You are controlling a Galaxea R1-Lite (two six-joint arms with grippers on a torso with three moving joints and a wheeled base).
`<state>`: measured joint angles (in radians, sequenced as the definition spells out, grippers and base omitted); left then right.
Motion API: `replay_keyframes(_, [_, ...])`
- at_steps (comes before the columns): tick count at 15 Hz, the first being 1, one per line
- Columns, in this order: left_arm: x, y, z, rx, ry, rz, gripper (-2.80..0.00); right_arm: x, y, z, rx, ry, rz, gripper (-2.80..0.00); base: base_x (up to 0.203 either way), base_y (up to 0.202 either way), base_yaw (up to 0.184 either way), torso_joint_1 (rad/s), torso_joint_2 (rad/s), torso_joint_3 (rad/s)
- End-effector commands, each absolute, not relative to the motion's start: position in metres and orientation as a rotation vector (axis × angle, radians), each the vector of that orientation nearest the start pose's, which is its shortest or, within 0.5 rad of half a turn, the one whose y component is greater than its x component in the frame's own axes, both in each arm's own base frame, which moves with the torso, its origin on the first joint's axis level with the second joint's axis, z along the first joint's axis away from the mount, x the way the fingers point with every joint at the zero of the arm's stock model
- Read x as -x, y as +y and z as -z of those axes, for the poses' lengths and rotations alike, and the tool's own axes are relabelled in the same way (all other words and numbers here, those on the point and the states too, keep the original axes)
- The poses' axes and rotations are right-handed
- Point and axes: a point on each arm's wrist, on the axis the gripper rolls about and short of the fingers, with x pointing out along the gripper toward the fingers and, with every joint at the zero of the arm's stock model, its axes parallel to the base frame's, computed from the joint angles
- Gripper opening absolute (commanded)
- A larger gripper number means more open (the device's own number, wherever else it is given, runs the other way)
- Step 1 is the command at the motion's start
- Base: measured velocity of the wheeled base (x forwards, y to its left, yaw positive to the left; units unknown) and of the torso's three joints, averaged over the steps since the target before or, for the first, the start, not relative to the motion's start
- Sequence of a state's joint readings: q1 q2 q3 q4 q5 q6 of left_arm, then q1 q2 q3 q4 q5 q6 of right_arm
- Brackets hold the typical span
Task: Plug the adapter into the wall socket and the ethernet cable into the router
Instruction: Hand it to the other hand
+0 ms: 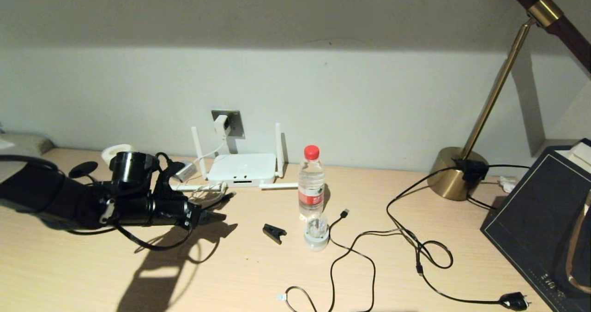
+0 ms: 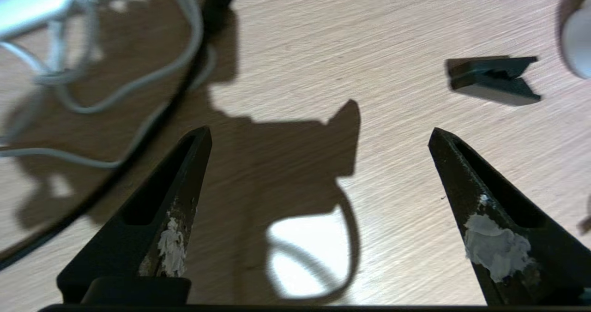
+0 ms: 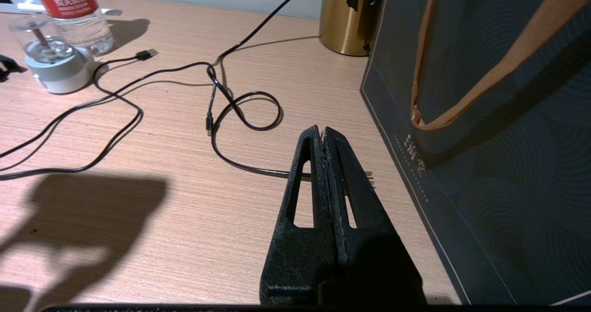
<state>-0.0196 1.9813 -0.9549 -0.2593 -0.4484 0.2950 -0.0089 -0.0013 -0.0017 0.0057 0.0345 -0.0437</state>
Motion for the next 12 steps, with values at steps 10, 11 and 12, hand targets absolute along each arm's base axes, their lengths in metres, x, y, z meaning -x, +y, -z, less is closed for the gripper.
replay_keyframes(10, [-0.367, -0.017, -0.082, -0.084, 0.707, 0.557, 0.00, 0.023, 0.001, -0.075, 0.044, 0.004, -0.027, -2.80, 0.000, 0.000, 0.000, 0.000, 0.00, 0.000])
replay_keyframes(11, [-0.369, -0.017, -0.080, -0.084, 0.709, 0.558, 0.00, 0.023, 0.001, -0.075, 0.044, 0.004, -0.027, -2.80, 0.000, 0.000, 0.000, 0.000, 0.00, 0.000])
replay_keyframes(12, [-0.369, -0.017, -0.081, -0.084, 0.708, 0.558, 0.00, 0.023, 0.001, -0.075, 0.044, 0.004, -0.028, -2.80, 0.000, 0.000, 0.000, 0.000, 0.00, 0.000])
